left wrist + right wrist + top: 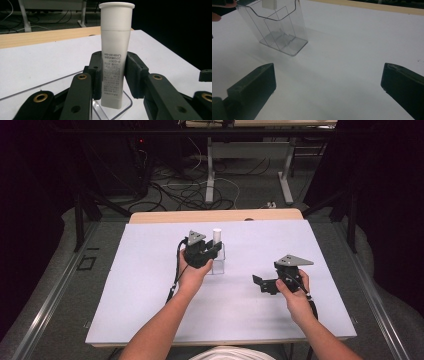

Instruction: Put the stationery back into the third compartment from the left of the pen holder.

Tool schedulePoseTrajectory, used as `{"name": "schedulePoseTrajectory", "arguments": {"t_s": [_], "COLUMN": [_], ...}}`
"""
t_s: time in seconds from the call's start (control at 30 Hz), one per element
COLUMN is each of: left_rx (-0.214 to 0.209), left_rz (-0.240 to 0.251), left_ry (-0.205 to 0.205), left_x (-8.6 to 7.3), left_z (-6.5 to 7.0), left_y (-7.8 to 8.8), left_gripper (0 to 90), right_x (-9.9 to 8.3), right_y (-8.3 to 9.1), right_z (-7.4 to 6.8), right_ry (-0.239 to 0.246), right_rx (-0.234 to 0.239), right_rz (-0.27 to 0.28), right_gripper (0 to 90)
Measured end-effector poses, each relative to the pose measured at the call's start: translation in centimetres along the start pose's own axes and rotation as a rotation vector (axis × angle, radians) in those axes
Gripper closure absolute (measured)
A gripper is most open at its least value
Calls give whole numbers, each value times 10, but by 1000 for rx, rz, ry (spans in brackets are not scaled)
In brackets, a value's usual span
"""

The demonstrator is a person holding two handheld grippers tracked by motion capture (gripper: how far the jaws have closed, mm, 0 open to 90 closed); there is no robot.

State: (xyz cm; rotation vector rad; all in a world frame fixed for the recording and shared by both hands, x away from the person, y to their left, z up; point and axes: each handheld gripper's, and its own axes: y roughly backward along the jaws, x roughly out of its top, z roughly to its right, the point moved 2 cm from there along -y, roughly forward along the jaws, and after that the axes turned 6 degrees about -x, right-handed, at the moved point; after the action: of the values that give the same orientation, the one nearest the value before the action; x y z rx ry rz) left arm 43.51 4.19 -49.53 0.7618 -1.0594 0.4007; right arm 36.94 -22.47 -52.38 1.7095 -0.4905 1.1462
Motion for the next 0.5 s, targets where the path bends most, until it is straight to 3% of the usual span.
{"name": "schedulePoseTrajectory", "arguments": {"t_s": [0.5], "left_rx": [3], "left_rz": [-44], "left_ry": [4], "left_x": [-10], "left_z": [-4], "left_y": [-7], "left_gripper": [695], "right_x": [-3], "right_y": [-3], "right_z": [-2], "right_ry": [3], "right_rx": [16], "right_rz": [-15], "right_gripper": [0]}}
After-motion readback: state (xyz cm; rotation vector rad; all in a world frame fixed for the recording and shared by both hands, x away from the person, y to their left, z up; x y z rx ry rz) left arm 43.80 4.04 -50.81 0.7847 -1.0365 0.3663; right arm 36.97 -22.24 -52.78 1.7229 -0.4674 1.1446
